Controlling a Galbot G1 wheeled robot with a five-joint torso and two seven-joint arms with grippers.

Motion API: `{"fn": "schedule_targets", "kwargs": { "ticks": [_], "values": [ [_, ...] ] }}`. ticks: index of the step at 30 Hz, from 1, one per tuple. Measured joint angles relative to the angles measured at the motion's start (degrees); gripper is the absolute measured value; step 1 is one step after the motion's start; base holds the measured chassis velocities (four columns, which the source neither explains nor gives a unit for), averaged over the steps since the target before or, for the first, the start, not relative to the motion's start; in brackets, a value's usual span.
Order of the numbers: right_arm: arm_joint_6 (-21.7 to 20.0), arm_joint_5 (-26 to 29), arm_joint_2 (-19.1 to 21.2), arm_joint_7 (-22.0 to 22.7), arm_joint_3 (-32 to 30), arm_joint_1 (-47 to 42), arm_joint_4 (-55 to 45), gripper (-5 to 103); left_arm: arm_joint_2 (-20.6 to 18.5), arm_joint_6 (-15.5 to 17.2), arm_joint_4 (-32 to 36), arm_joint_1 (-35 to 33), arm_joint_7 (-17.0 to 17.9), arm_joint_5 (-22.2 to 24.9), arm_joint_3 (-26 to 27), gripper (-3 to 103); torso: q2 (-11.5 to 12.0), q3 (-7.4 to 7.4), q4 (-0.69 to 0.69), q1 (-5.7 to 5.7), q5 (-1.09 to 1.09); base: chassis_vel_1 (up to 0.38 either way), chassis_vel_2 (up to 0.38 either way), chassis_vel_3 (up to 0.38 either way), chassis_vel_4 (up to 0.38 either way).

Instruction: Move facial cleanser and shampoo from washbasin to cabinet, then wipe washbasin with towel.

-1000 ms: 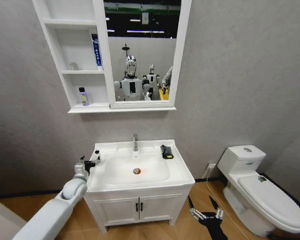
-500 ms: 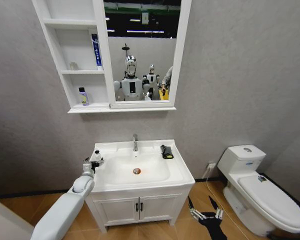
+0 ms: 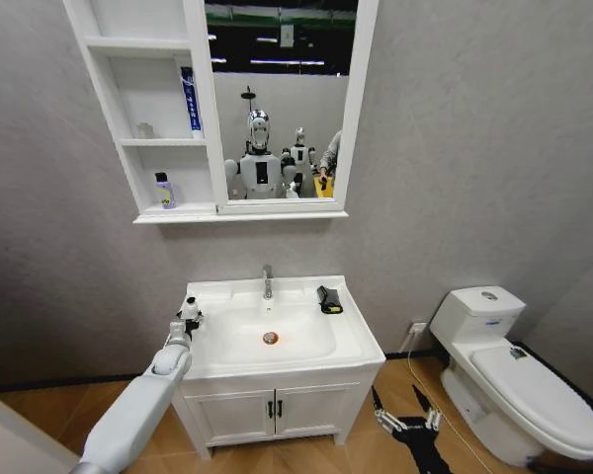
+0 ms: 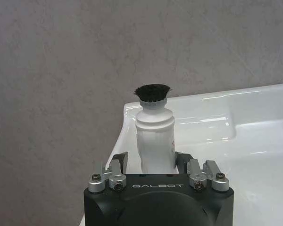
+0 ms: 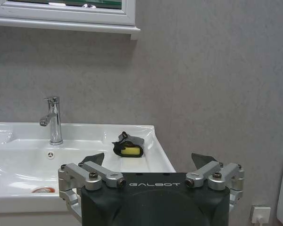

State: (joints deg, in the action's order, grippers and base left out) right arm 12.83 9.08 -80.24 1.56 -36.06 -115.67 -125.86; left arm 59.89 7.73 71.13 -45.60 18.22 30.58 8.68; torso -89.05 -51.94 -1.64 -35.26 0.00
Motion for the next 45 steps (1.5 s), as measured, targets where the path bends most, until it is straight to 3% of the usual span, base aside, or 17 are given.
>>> {"fn": "schedule_targets", "kwargs": {
  "ticks": [6,11,17,19,20,22,23,26,27,29,30,32,33,35,40,42,45],
  "values": [
    [-0.01,-0.26,-0.03,0.01,0.08,-0.23,-0.14,100,-0.44,0.03,1.4,-0.38,0.12,0.22,-0.02,32,0.0,0.0,0.0,0.0,0.0,0.0,0.0,0.0,0.0],
    [-0.01,-0.51,-0.14,0.02,0.37,-0.22,-0.17,100,-1.23,0.13,4.07,-1.34,0.31,0.2,0.0,31,0.0,0.0,-0.01,0.0,-0.01,0.0,0.0,0.0,0.0],
    [0.2,-0.44,-0.33,0.02,0.36,0.09,0.1,100,-7.29,2.02,14.8,-2.96,2.13,0.94,0.17,31,0.0,0.0,0.0,0.0,-0.02,0.0,0.0,0.0,0.0],
    [0.5,-0.48,-0.47,-0.01,0.64,0.13,0.62,100,-13.17,4.43,22.58,-2.35,4.17,5.14,0.46,31,0.0,0.0,0.02,0.0,-0.01,0.0,0.0,0.0,0.0],
    [0.5,-0.48,-0.47,-0.01,0.64,0.13,0.62,100,-13.17,4.43,22.58,-2.35,4.17,5.14,0.46,31,0.0,0.0,0.02,0.0,-0.01,0.0,0.0,0.0,0.0],
    [0.7,-0.74,-0.6,-0.11,1.11,0.14,0.75,100,-19.1,7.43,31.33,0.3,6.42,12.65,0.53,31,-0.01,0.01,0.01,0.0,0.01,0.0,0.0,0.0,0.0],
    [0.7,-0.74,-0.6,-0.11,1.11,0.14,0.75,100,-19.1,7.43,31.33,0.3,6.42,12.65,0.53,31,-0.01,0.01,0.01,0.0,0.01,0.0,0.0,0.0,0.0],
    [0.93,-0.97,-0.53,-0.33,1.51,0.39,0.78,100,-25.39,14.18,39.83,6.13,9.24,23.29,0.18,31,0.0,0.01,0.0,0.0,-0.01,0.0,0.0,0.0,0.0],
    [0.93,-0.97,-0.53,-0.33,1.51,0.39,0.78,100,-25.39,14.18,39.83,6.13,9.24,23.29,0.18,31,0.0,0.01,0.0,0.0,-0.01,0.0,0.0,0.0,0.0],
    [1.09,-0.96,-0.43,-0.7,1.52,0.41,0.69,100,-28.43,19.96,42.58,12.46,11.69,32.22,-1.12,31,0.0,0.01,0.0,0.01,0.01,0.0,0.0,0.0,0.0],
    [1.09,-0.96,-0.43,-0.7,1.52,0.41,0.69,100,-28.43,19.96,42.58,12.46,11.69,32.22,-1.12,31,0.0,0.01,0.0,0.01,0.01,0.0,0.0,0.0,0.0],
    [1.47,-0.91,-0.28,-0.96,1.37,0.28,0.66,100,-30.24,24.61,42.61,21.87,14.52,40.77,-4.17,31,-0.01,0.01,0.0,0.0,-0.01,0.0,0.0,0.0,0.0],
    [1.47,-0.91,-0.28,-0.96,1.37,0.28,0.66,100,-30.24,24.61,42.61,21.87,14.52,40.77,-4.17,31,-0.01,0.01,0.0,0.0,-0.01,0.0,0.0,0.0,0.0],
    [1.94,-0.82,-0.26,-1.14,1.25,-0.13,0.81,100,-30.36,28.07,39.5,32.25,15.87,46.96,-9.39,31,-0.01,0.01,0.0,0.0,0.01,0.0,0.0,0.0,0.0],
    [2.86,-0.84,-0.32,-1.57,1.28,-0.85,1.26,100,-26.42,32.01,29.65,49.0,19.83,54.3,-20.23,31,0.0,0.0,-0.03,0.0,0.02,0.0,0.0,0.0,0.0],
    [3.09,-0.8,-0.36,-1.63,1.23,-0.96,1.28,100,-24.98,32.88,26.69,52.22,20.96,56.5,-22.6,31,-0.01,0.0,-0.03,0.0,0.02,0.0,0.0,0.0,0.0],
    [3.63,-0.4,-0.39,-1.67,0.82,-1.21,1.38,100,-22.46,33.02,21.38,55.46,20.37,54.93,-25.71,31,0.0,0.0,-0.02,0.0,0.0,0.0,0.0,0.0,0.0]
  ]
}}
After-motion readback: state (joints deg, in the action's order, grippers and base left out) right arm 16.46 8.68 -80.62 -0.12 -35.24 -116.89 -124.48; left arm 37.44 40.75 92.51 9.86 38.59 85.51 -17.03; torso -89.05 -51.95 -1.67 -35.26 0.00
